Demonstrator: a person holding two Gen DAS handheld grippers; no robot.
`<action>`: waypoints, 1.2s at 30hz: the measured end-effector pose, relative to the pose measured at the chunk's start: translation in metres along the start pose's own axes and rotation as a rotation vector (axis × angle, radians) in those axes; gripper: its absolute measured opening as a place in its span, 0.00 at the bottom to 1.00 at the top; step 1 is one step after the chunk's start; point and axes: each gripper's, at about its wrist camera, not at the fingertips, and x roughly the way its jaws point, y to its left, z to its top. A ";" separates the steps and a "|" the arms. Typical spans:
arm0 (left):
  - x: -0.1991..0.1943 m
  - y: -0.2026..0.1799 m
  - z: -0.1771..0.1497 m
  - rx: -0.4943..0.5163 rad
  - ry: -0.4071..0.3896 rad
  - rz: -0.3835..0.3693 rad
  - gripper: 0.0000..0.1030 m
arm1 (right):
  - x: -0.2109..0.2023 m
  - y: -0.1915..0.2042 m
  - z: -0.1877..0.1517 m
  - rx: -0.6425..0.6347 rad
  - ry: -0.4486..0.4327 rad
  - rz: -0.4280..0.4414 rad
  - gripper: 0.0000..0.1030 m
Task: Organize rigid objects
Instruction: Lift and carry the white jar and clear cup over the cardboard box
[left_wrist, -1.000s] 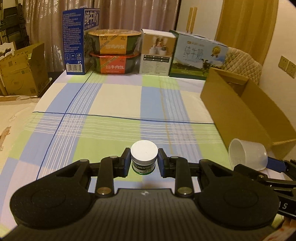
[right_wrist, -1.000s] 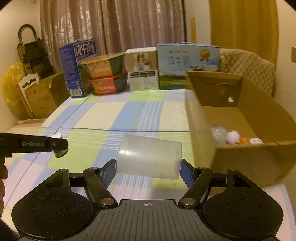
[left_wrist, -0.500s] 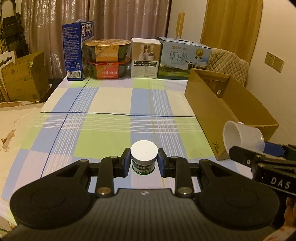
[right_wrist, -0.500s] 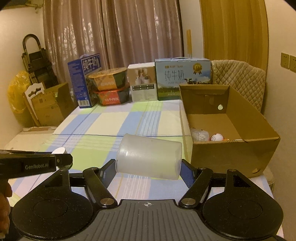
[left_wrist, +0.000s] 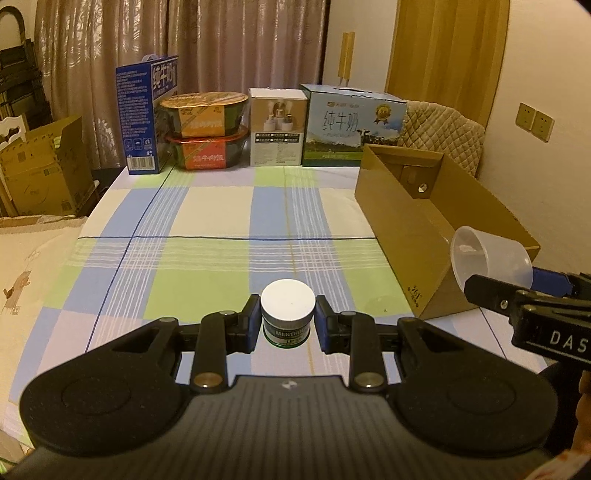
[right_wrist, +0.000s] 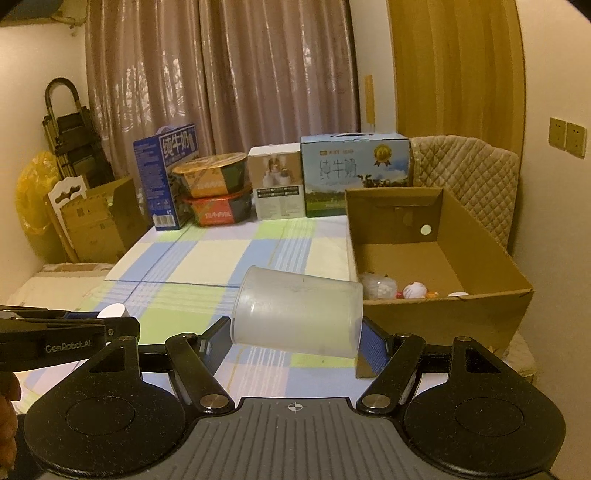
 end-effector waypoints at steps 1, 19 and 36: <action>0.000 -0.001 0.001 0.003 0.000 -0.003 0.25 | -0.001 -0.002 0.000 0.001 -0.001 -0.003 0.67; 0.006 -0.035 0.015 0.035 -0.011 -0.082 0.25 | -0.019 -0.037 0.005 0.019 0.006 -0.098 0.67; 0.026 -0.080 0.033 0.080 -0.007 -0.164 0.25 | -0.027 -0.092 0.012 0.092 0.011 -0.188 0.67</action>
